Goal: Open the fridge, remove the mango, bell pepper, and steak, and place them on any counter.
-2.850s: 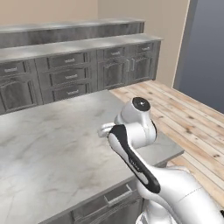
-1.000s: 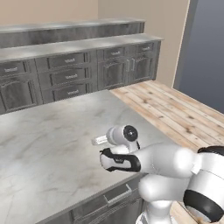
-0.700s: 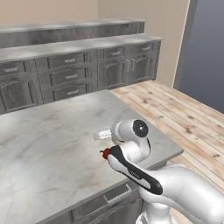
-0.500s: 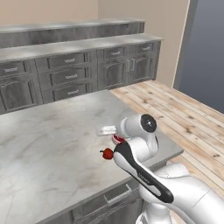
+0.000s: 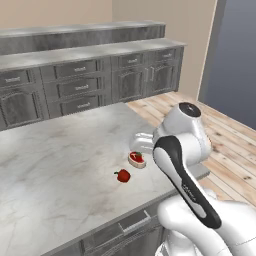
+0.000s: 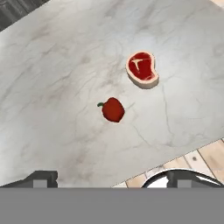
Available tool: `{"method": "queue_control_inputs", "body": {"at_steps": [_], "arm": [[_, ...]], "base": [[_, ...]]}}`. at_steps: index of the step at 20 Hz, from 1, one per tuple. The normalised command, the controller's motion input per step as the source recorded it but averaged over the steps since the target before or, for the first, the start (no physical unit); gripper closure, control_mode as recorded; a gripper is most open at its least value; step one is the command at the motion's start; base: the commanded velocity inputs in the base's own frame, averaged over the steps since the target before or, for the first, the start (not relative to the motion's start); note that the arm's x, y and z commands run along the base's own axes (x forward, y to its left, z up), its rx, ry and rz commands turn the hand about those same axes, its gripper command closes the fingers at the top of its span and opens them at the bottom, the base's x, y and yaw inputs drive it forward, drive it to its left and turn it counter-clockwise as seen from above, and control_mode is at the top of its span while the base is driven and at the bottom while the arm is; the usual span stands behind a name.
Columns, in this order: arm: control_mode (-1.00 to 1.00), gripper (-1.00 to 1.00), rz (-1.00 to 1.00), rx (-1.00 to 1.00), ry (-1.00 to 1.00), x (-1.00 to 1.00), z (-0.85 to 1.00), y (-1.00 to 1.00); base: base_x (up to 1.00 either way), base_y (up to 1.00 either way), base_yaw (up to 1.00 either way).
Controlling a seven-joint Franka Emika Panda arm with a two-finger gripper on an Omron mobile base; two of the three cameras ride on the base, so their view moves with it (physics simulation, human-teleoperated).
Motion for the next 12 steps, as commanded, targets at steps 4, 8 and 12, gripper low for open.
{"method": "queue_control_inputs", "body": {"at_steps": [4, 8, 12], "arm": [[-1.0, -1.0, -0.16, -0.03, 0.3, -0.39, -0.02, -0.59], [-1.0, -1.0, -0.16, 0.0, -0.03, -0.96, -0.08, -0.44], [1.0, -1.0, 0.0, 0.0, 0.0, 0.0, 0.0, 0.0]], "base": [[0.0, 0.0, 0.0], [0.0, 0.0, 0.0], [-1.0, -0.53, -0.22]]}}
